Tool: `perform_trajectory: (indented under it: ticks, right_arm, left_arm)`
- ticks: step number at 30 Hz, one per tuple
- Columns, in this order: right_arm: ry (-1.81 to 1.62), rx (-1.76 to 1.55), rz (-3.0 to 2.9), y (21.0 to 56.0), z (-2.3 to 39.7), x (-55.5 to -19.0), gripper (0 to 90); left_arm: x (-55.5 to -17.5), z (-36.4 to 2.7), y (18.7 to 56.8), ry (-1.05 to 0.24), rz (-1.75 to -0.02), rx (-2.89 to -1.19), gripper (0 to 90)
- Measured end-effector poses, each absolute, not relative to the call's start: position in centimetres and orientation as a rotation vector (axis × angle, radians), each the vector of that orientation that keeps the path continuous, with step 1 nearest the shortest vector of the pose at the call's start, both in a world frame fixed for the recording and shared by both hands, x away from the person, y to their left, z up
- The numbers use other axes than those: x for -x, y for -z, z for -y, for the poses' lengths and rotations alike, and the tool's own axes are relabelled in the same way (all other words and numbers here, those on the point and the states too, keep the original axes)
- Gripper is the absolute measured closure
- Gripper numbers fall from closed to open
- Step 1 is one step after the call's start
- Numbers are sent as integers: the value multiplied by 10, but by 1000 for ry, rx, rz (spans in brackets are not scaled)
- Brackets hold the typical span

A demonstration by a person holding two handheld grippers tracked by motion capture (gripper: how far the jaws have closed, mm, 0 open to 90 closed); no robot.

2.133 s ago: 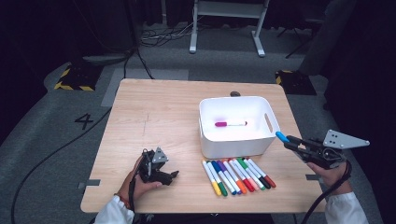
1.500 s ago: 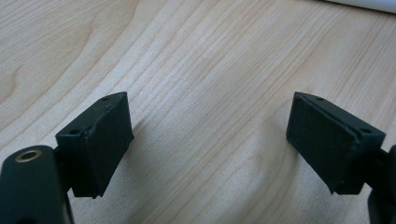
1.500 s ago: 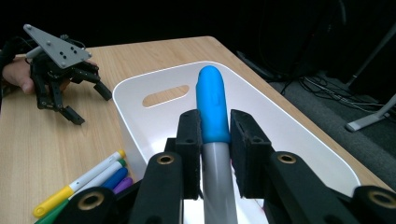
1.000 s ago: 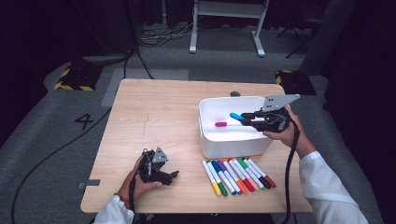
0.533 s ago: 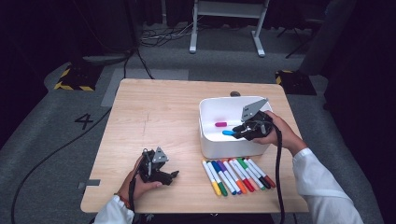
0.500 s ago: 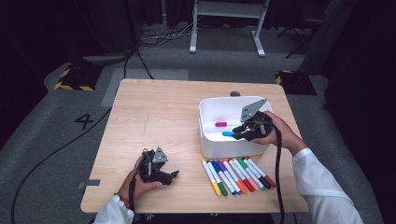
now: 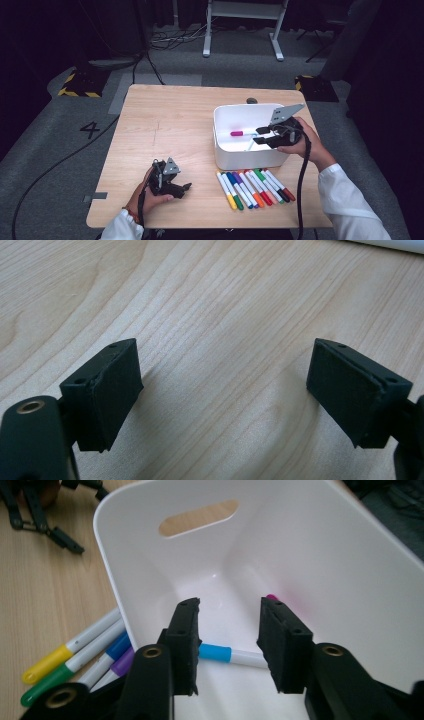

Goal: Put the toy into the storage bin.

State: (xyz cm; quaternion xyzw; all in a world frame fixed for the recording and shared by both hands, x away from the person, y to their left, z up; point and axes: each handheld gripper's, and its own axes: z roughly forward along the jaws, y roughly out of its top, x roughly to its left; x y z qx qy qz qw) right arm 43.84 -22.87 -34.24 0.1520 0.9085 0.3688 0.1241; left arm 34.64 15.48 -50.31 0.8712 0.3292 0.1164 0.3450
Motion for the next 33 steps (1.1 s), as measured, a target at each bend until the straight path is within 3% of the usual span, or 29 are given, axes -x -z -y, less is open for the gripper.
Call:
perform_trajectory:
  ticks: [7,15,25,33]
  right_arm:
    - [-1195,-539,-2475,324,266,-411,532]
    - [-1231,-578,-2383,326,303,-374,543]
    - [-1264,-653,-2352,366,338,-334,529]
    - [-1199,-788,-2443,422,352,-323,527]
  left_arm:
    - [-346,-155,503,-302,-855,-2262,146]
    - [-346,-155,503,-303,-856,-2262,145]
    - [-346,-155,503,-302,-856,-2262,146]
    - [-346,-155,503,-303,-855,-2262,146]
